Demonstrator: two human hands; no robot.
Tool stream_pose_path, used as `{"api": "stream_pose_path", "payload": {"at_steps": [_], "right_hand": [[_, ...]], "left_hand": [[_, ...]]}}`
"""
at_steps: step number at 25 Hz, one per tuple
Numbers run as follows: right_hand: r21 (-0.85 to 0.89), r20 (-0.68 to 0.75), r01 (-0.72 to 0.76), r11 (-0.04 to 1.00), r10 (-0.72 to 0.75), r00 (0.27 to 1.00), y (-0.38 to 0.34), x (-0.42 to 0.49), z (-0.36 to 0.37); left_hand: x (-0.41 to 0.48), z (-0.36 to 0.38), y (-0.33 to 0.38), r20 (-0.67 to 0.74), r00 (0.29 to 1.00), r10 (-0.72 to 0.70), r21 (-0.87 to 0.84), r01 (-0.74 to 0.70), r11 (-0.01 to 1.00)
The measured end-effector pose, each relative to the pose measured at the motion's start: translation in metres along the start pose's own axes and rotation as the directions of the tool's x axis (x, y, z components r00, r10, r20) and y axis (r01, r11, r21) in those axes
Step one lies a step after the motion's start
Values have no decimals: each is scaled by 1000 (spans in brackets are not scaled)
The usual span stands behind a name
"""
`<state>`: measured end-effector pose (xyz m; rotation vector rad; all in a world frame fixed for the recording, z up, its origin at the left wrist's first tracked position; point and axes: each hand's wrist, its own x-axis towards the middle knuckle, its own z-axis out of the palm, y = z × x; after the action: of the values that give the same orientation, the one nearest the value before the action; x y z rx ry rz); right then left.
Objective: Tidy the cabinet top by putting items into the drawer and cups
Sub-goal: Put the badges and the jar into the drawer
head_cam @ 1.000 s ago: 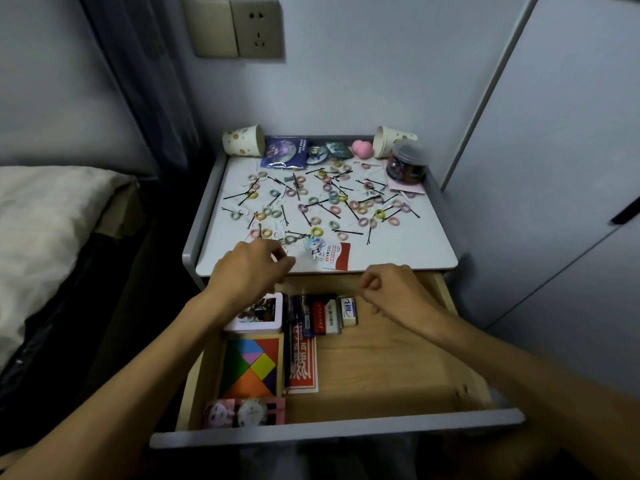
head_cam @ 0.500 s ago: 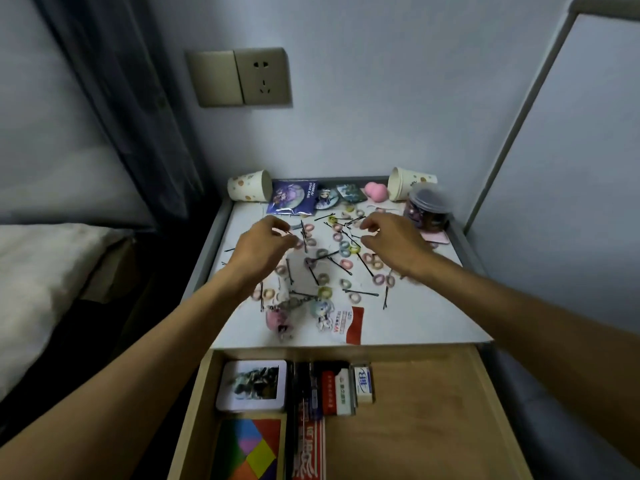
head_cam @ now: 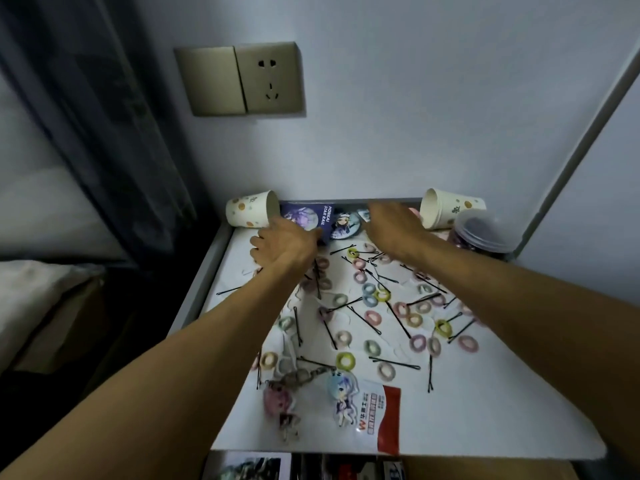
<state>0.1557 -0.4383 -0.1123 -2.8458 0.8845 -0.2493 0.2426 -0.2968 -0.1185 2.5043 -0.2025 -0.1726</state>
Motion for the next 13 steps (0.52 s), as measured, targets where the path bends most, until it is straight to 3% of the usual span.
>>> {"api": "stream_pose_path", "payload": {"at_steps": [8, 11, 13], "right_hand": [[-123, -92, 59, 991, -71, 993, 1, 0, 0], [-75, -173, 59, 995, -71, 982, 3, -7, -1], [-43, -223, 69, 997, -77, 972, 2, -12, -3]], "left_hand": [[13, 5, 6, -75, 997, -15, 102, 22, 995], [14, 3, 7, -73, 997, -15, 63, 19, 998], [17, 1, 8, -47, 999, 22, -53, -24, 998]]}}
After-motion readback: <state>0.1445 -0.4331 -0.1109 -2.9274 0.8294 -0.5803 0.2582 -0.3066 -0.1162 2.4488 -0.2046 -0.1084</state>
